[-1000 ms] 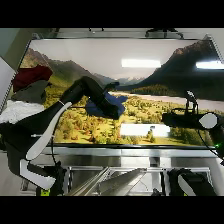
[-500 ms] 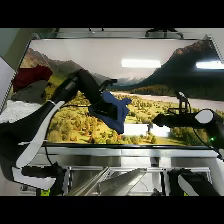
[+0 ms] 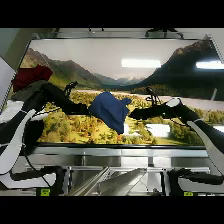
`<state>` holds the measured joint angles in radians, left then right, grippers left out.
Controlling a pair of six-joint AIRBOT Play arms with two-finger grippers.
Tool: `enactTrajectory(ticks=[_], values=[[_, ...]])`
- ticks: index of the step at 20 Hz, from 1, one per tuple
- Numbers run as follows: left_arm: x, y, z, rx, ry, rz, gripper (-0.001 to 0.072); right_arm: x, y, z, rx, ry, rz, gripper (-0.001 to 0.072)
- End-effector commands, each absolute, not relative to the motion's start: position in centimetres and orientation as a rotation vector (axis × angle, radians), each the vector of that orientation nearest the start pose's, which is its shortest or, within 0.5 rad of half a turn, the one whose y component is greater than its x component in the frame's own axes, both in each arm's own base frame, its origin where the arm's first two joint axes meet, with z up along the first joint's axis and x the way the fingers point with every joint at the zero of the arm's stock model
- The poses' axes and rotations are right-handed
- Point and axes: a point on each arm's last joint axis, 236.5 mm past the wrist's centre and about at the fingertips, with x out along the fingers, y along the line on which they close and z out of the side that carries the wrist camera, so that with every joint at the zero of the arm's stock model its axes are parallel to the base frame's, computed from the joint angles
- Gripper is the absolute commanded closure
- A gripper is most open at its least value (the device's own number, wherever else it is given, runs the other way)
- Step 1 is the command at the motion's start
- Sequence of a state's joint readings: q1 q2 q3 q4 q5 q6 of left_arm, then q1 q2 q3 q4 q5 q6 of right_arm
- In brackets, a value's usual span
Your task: Fold the shirts.
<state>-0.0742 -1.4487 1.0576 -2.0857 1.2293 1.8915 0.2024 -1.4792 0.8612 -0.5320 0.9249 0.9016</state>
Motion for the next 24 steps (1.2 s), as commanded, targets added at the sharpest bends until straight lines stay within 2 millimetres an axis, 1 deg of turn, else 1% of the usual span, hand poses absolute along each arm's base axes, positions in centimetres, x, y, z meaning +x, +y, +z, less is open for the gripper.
enactTrajectory(ticks=[1, 3, 4, 5, 6, 7, 8, 9, 10, 11, 12, 13, 14, 16, 17, 19, 21, 23, 24], values=[[35.8, -13.4, -8.3, -0.299, 1.436, -0.562, 0.0014, 35.4, 27.1, -8.7, 0.401, 1.249, 0.805, 0.0235], [37.4, -14.2, -10.0, -0.283, 1.437, -0.56, 0.0015, 36.9, 27.5, -8.6, 0.409, 1.226, 0.783, 0.0235], [38.2, -14.5, -10.5, -0.282, 1.436, -0.561, 0.0015, 37.3, 27.6, -8.3, 0.406, 1.216, 0.786, 0.0235], [38.9, -15.4, -10.6, -0.287, 1.431, -0.583, 0.0016, 37.6, 27.7, -8.0, 0.4, 1.204, 0.792, 0.0235], [39.7, -16.5, -10.4, -0.302, 1.42, -0.61, 0.0107, 37.9, 27.7, -7.9, 0.397, 1.196, 0.791, 0.0236], [40.2, -17.3, -10.3, -0.303, 1.413, -0.632, 0.0212, 38.0, 27.8, -8.0, 0.396, 1.196, 0.79, 0.0277], [40.6, -18.0, -10.2, -0.292, 1.406, -0.649, 0.0305, 37.9, 27.8, -8.4, 0.395, 1.204, 0.791, 0.0407], [40.8, -18.7, -10.0, -0.278, 1.403, -0.667, 0.0428, 37.7, 27.9, -8.8, 0.385, 1.208, 0.801, 0.0518], [40.8, -19.1, -9.7, -0.269, 1.404, -0.683, 0.0608, 37.5, 27.9, -8.9, 0.368, 1.207, 0.819, 0.0664], [40.8, -19.3, -9.2, -0.262, 1.402, -0.696, 0.0694, 37.3, 28.0, -8.6, 0.357, 1.203, 0.839, 0.069], [40.8, -19.4, -8.6, -0.257, 1.397, -0.707, 0.0694, 37.2, 28.0, -8.0, 0.339, 1.186, 0.855, 0.069], [40.9, -19.4, -7.6, -0.252, 1.381, -0.715, 0.0694, 37.3, 28.2, -6.9, 0.326, 1.16, 0.872, 0.069], [41.1, -19.4, -6.3, -0.246, 1.357, -0.722, 0.0695, 37.6, 28.2, -5.4, 0.312, 1.127, 0.884, 0.069], [41.7, -19.3, -3.1, -0.23, 1.293, -0.737, 0.0695, 38.2, 28.4, -1.2, 0.281, 1.032, 0.914, 0.069], [41.7, -19.4, -1.4, -0.218, 1.262, -0.749, 0.0695, 38.1, 28.5, 1.0, 0.268, 0.989, 0.933, 0.0691], [40.8, -19.8, 2.8, -0.194, 1.205, -0.792, 0.0695, 37.3, 28.4, 5.8, 0.225, 0.89, 0.971, 0.069], [39.0, -19.8, 8.1, -0.149, 1.134, -0.835, 0.0696, 36.0, 27.1, 10.7, 0.117, 0.776, 0.971, 0.0691], [36.4, -19.8, 14.5, -0.114, 1.041, -0.861, 0.0695, 34.2, 25.0, 16.3, 0.016, 0.648, 0.922, 0.0691], [34.8, -19.7, 17.6, -0.093, 0.995, -0.876, 0.0696, 32.8, 24.1, 19.7, -0.019, 0.569, 0.906, 0.0691]])
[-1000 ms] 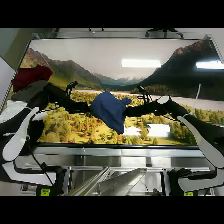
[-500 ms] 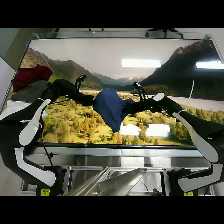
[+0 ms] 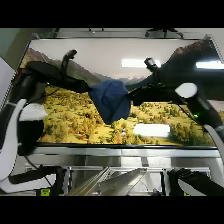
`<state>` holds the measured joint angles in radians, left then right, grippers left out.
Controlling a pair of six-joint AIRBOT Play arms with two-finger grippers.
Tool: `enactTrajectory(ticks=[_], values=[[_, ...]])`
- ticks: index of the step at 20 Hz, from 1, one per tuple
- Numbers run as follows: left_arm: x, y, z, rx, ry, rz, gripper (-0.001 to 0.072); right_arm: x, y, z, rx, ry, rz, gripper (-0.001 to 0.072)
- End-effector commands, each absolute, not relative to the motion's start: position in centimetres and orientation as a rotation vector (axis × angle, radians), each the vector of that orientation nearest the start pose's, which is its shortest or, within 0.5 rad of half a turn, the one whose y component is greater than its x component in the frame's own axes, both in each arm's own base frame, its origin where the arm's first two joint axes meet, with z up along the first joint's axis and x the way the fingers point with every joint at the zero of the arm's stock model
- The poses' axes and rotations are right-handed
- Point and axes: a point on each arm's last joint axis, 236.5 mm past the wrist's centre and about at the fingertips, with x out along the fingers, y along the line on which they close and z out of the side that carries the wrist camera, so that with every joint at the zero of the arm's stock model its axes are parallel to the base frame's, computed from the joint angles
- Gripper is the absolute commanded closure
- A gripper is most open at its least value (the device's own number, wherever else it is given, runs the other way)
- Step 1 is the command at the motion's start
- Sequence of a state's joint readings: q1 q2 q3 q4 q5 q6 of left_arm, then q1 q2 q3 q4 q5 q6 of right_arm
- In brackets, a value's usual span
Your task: Fold the shirts.
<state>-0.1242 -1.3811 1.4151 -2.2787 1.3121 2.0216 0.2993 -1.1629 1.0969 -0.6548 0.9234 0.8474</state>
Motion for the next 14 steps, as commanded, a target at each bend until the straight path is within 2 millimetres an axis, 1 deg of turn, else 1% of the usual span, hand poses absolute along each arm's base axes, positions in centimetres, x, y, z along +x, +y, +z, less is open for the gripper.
enactTrajectory(ticks=[1, 2, 3, 4, 5, 6, 7, 8, 9, 10, 12, 13, 14], values=[[32.6, -20.2, 20.9, -0.067, 0.946, -0.898, 0.0696, 31.0, 23.6, 23.1, -0.044, 0.483, 0.913, 0.0691], [30.5, -20.8, 24.1, -0.042, 0.885, -0.923, 0.0696, 28.8, 23.1, 26.8, -0.06, 0.383, 0.922, 0.069], [28.2, -21.9, 27.5, -0.003, 0.803, -0.961, 0.0696, 26.6, 22.7, 29.9, -0.08, 0.292, 0.93, 0.0691], [26.3, -22.8, 30.5, 0.034, 0.719, -0.989, 0.0697, 24.4, 22.3, 32.6, -0.115, 0.205, 0.933, 0.0691], [25.2, -23.1, 32.9, 0.064, 0.646, -0.973, 0.0697, 22.9, 21.8, 34.1, -0.154, 0.147, 0.928, 0.0691], [24.8, -23.0, 34.4, 0.08, 0.606, -0.927, 0.0697, 22.4, 21.3, 34.4, -0.188, 0.132, 0.909, 0.0691], [25.1, -22.5, 34.6, 0.102, 0.603, -0.874, 0.0697, 22.8, 20.7, 33.7, -0.199, 0.162, 0.879, 0.0691], [25.5, -22.4, 34.0, 0.121, 0.624, -0.841, 0.0697, 23.6, 20.5, 32.3, -0.212, 0.22, 0.858, 0.069], [26.1, -22.4, 32.4, 0.14, 0.673, -0.828, 0.0697, 24.7, 20.5, 30.5, -0.227, 0.288, 0.848, 0.069], [27.1, -22.7, 30.4, 0.14, 0.736, -0.821, 0.0696, 26.1, 20.7, 28.3, -0.242, 0.362, 0.841, 0.0691], [30.4, -22.4, 24.5, 0.13, 0.898, -0.777, 0.0696, 29.5, 21.1, 23.2, -0.267, 0.512, 0.822, 0.0691], [32.1, -21.8, 20.6, 0.127, 0.997, -0.751, 0.0697, 31.3, 21.2, 19.9, -0.27, 0.608, 0.802, 0.0691], [33.3, -21.4, 16.9, 0.109, 1.094, -0.753, 0.0697, 32.6, 21.3, 16.6, -0.271, 0.698, 0.788, 0.069]])
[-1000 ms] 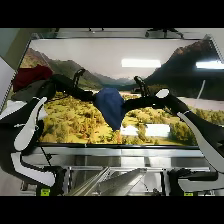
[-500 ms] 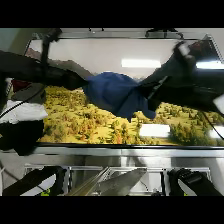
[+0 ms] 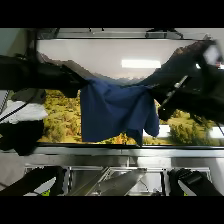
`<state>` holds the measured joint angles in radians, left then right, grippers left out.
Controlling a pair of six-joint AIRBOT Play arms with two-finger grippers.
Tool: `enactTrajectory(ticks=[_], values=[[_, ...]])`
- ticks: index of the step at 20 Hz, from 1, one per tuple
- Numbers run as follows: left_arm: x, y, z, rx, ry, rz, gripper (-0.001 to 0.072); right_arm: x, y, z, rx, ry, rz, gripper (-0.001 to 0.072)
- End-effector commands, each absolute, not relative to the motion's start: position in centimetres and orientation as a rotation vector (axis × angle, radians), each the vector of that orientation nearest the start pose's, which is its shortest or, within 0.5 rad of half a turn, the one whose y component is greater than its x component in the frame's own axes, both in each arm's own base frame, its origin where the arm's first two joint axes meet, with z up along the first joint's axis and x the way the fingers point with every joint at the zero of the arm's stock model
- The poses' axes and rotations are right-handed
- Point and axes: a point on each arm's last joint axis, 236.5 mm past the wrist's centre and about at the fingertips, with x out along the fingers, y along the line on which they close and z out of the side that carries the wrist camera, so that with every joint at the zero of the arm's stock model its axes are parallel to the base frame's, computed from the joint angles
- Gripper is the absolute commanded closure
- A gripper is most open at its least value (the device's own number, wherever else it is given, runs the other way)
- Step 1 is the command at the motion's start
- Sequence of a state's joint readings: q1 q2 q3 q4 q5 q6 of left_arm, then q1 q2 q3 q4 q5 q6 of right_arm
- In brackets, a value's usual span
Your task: Fold the shirts.
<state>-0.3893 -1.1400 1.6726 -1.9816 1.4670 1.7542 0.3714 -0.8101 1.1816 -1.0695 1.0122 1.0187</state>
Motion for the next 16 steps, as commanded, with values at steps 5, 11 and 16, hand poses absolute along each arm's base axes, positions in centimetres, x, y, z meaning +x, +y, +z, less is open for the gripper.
enactTrajectory(ticks=[5, 11, 16], values=[[35.3, -21.8, 4.5, -0.202, 1.393, -0.92, 0.0693, 35.5, 23.0, 0.4, -0.216, 1.123, 0.796, 0.069], [37.1, -17.0, -1.9, -0.371, 1.579, -0.814, 0.0014, 38.8, 20.0, -2.6, -0.042, 1.214, 0.58, 0.0418], [36.8, -11.1, -1.6, -0.445, 1.593, -0.693, 0.0014, 38.7, 13.0, 1.7, 0.084, 1.215, 0.446, 0.0413]])
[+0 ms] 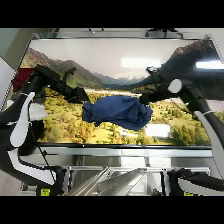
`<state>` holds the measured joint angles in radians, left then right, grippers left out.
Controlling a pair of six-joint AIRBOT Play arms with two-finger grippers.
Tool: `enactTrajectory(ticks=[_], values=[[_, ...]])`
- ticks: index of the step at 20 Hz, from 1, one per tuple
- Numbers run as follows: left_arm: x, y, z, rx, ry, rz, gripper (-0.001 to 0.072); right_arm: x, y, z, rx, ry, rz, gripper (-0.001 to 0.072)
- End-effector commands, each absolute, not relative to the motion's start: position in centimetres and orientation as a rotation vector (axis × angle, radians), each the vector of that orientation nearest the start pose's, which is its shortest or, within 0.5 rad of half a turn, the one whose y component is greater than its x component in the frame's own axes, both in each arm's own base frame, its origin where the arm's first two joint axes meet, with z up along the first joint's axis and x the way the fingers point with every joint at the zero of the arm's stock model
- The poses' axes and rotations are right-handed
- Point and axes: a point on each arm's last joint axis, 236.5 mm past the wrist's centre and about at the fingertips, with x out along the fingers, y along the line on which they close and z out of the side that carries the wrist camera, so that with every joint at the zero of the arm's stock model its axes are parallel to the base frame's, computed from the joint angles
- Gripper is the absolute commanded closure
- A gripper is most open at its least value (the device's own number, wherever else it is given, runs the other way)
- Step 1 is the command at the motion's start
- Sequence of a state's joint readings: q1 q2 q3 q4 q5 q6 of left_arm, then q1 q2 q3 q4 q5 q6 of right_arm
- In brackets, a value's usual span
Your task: Fold the shirts.
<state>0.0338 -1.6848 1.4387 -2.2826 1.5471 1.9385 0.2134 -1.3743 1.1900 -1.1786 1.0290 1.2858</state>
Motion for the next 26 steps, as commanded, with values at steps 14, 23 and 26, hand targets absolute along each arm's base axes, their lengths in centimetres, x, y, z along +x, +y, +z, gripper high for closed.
enactTrajectory(ticks=[14, 23, 26], values=[[32.9, -13.2, -11.2, -0.55, 1.617, -0.684, 0.0206, 30.8, 16.9, -9.1, 0.306, 1.353, 0.503, 0.041], [34.7, -13.8, -10.4, -0.511, 1.573, -0.699, 0.0695, 32.4, 19.5, -8.6, 0.345, 1.266, 0.592, 0.046], [34.8, -13.8, -10.5, -0.514, 1.571, -0.693, 0.0695, 32.7, 19.2, -8.6, 0.302, 1.26, 0.607, 0.069]])
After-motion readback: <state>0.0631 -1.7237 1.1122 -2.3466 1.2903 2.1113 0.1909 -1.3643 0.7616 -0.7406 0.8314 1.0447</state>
